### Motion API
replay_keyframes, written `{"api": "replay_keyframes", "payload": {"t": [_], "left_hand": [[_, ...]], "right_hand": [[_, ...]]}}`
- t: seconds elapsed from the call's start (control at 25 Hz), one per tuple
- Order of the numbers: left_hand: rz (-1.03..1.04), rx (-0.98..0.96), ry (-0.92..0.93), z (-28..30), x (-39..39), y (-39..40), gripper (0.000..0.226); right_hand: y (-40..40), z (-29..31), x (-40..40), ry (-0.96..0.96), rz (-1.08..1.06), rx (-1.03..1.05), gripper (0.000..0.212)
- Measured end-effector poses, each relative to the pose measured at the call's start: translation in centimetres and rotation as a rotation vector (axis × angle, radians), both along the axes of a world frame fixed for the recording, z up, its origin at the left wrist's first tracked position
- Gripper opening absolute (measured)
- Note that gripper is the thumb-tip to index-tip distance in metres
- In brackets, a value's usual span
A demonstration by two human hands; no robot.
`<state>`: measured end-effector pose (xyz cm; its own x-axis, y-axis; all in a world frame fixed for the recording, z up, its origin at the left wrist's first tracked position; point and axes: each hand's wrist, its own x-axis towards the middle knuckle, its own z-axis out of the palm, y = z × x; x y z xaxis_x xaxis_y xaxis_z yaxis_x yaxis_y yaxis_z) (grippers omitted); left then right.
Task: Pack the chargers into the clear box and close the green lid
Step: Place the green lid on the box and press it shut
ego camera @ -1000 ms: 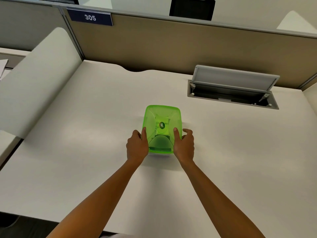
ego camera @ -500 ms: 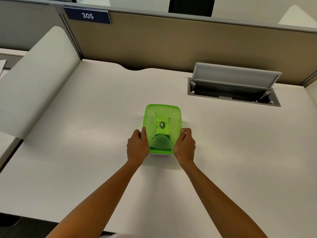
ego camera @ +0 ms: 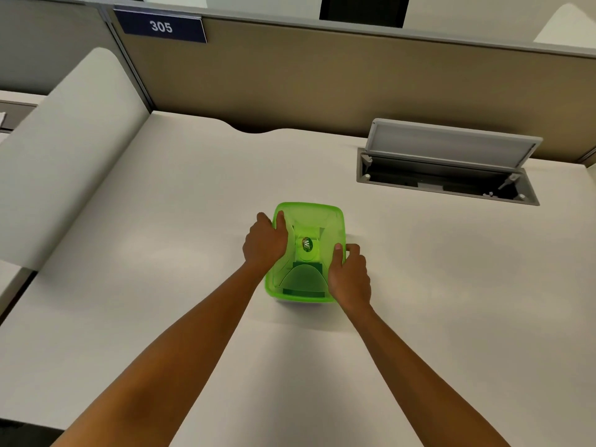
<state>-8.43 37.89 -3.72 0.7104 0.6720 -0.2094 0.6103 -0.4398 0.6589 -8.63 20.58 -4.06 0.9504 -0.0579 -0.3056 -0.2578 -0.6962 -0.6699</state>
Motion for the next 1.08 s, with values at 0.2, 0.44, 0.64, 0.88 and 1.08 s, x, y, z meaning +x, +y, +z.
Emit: {"api": "replay_keyframes", "payload": {"t": [0.2,0.44,0.64,0.88,1.08], "left_hand": [[0.013,-0.126,-0.074,-0.6,1.9,1.1,0.059],[0.019,-0.2,-0.115,-0.7,2.2,1.4,0.056],[0.198,-0.225,-0.135,-1.2,0.6,1.3,0.052],[0.119,-0.117,0.014,-0.7,-1.3,3.4,0.057],[-0.02,-0.122,0.018,-0.4,-1.2,1.1,0.056]], "right_hand": [[0.0,-0.6,-0.9,-0.102,-0.031,-0.008,0.044],[-0.4,-1.0,-0.5,-0.184,-0.013,-0.02,0.039],[-1.5,-0.8,2.6,-0.217,0.193,0.043,0.038],[-3.3,0.7,10.6,-0.195,0.918,-0.04,0.04],[-1.6,1.7,13.6,-0.411,1.023,-0.327,0.041]]}}
